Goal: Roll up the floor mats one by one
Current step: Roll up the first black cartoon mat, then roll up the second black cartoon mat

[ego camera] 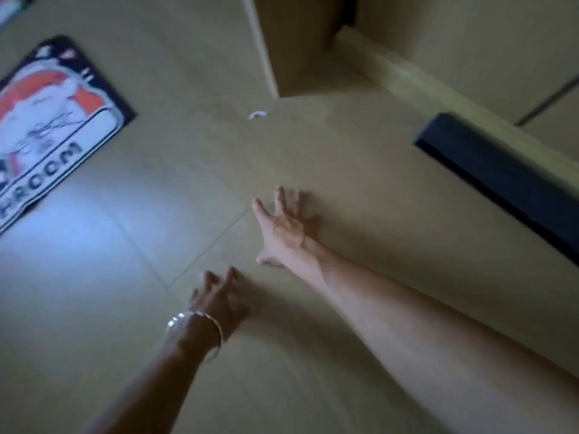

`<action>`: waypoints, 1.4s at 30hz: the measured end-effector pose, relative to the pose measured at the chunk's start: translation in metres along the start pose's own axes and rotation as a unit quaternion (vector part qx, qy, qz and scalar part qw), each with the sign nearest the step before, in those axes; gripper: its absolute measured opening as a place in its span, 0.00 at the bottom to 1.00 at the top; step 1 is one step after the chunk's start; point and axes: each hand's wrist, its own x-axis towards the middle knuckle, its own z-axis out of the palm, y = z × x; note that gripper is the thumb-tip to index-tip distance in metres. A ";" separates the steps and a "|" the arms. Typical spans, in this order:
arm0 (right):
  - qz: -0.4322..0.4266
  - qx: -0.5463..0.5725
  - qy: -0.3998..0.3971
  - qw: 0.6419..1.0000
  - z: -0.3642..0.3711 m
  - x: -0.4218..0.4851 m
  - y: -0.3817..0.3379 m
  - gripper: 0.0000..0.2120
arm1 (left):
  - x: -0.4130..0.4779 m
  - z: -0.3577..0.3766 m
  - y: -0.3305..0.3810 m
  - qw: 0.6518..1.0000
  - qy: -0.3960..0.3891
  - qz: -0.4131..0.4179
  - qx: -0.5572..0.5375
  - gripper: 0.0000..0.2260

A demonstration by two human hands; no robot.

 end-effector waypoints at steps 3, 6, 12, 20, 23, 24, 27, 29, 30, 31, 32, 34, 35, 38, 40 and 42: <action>0.037 -0.063 -0.014 0.997 0.014 0.016 -0.017 0.38 | -0.018 0.036 -0.026 0.999 -0.027 -0.008 0.028 0.49; 0.047 -0.140 -0.018 0.989 0.017 0.027 -0.027 0.37 | -0.022 0.038 -0.024 0.999 -0.028 -0.008 0.019 0.50; 0.051 -0.203 -0.089 0.974 0.007 0.031 -0.038 0.44 | -0.006 -0.006 -0.024 0.987 -0.151 0.003 0.063 0.51; 0.036 -0.281 -0.135 0.949 -0.008 0.020 -0.044 0.55 | 0.004 -0.032 -0.057 0.991 -0.124 0.045 0.009 0.45; 0.060 -0.305 -0.148 0.939 -0.009 0.024 -0.042 0.52 | 0.012 -0.069 -0.099 0.996 -0.081 0.039 -0.001 0.42; 0.069 -0.308 -0.157 0.936 -0.011 0.025 -0.043 0.50 | 0.013 -0.083 -0.116 0.997 -0.074 0.035 0.011 0.42; 0.098 -0.316 -0.193 0.924 -0.023 0.026 -0.051 0.45 | 0.022 -0.119 -0.171 0.992 -0.075 0.032 0.098 0.41; 0.123 -0.320 -0.212 0.915 -0.027 0.028 -0.058 0.44 | 0.031 -0.143 -0.198 0.977 -0.090 0.042 0.188 0.39; 0.137 -0.323 -0.221 0.910 -0.028 0.029 -0.064 0.44 | 0.036 -0.156 -0.209 0.968 -0.096 0.055 0.225 0.38; 0.150 -0.323 -0.223 0.907 -0.028 0.030 -0.068 0.43 | 0.042 -0.169 -0.217 0.961 -0.091 0.075 0.250 0.37; 0.167 -0.319 -0.223 0.906 -0.029 0.030 -0.073 0.43 | 0.049 -0.182 -0.225 0.955 -0.085 0.096 0.266 0.35; 0.193 -0.319 -0.228 0.900 -0.031 0.035 -0.088 0.39 | 0.062 -0.209 -0.243 0.947 -0.071 0.122 0.287 0.34; 0.197 -0.323 -0.233 0.896 -0.033 0.037 -0.099 0.35 | 0.070 -0.221 -0.253 0.942 -0.066 0.128 0.304 0.34; 0.173 -0.307 -0.232 0.907 -0.042 0.052 -0.140 0.27 | 0.101 -0.243 -0.290 0.922 -0.051 0.135 0.359 0.37; 0.129 -0.270 -0.203 0.932 -0.059 0.064 -0.179 0.25 | 0.119 -0.240 -0.317 0.923 -0.037 0.137 0.356 0.42; 0.081 -0.232 -0.163 0.955 -0.082 0.077 -0.218 0.23 | 0.133 -0.224 -0.343 0.938 -0.040 0.134 0.316 0.46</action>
